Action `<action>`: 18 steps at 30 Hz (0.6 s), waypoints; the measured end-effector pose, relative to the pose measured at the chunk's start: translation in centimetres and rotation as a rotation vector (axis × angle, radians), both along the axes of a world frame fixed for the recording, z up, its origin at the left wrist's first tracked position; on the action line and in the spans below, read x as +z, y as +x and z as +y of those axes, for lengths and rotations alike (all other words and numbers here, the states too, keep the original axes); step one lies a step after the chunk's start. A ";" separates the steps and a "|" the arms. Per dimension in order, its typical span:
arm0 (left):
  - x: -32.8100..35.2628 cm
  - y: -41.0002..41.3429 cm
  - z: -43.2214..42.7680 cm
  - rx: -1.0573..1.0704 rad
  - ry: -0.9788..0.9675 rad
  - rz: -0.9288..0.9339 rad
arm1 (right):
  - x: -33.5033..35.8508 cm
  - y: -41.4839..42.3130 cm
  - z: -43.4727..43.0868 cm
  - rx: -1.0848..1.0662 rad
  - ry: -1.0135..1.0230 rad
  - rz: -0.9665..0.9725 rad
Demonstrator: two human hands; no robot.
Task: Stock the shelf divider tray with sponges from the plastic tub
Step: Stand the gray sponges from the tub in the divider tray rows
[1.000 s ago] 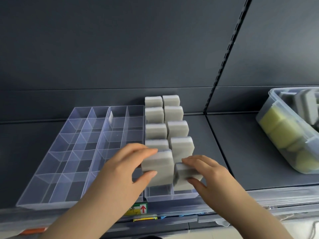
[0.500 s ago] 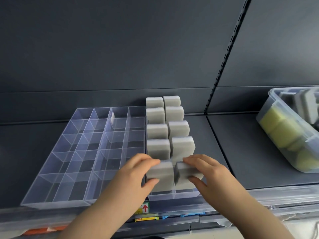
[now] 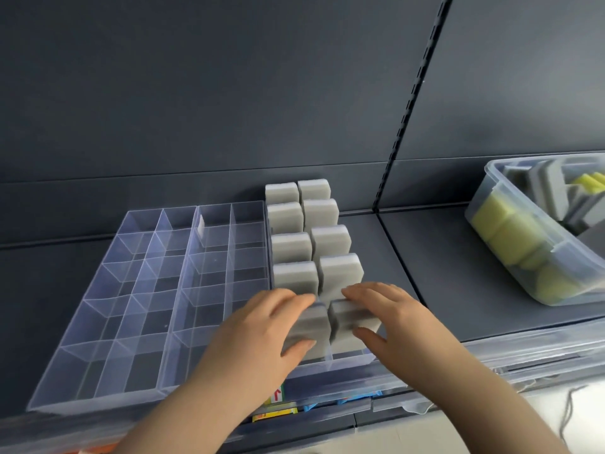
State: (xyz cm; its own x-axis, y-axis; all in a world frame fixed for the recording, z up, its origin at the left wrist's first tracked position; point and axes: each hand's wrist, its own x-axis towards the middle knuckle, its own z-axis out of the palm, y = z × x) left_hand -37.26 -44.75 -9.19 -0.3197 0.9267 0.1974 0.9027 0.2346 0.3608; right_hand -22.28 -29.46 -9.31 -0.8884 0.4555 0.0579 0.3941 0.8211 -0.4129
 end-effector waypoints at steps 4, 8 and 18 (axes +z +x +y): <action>0.7 -0.2 0.9 -0.099 0.135 0.037 | 1.0 0.3 -0.2 -0.041 -0.014 0.033; 1.7 0.0 2.7 -0.160 0.265 0.006 | 2.5 1.4 -0.5 -0.150 -0.001 0.179; 2.9 7.7 9.9 -0.350 0.365 0.007 | 4.4 11.1 1.5 -0.460 0.094 0.281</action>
State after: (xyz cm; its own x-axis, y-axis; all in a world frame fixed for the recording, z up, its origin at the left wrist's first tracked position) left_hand -29.59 -34.85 -6.28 0.0006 0.8483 0.5295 0.9075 -0.2229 0.3561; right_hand -11.13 -27.91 -4.96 -0.5430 0.7750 0.3233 0.6067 0.6282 -0.4870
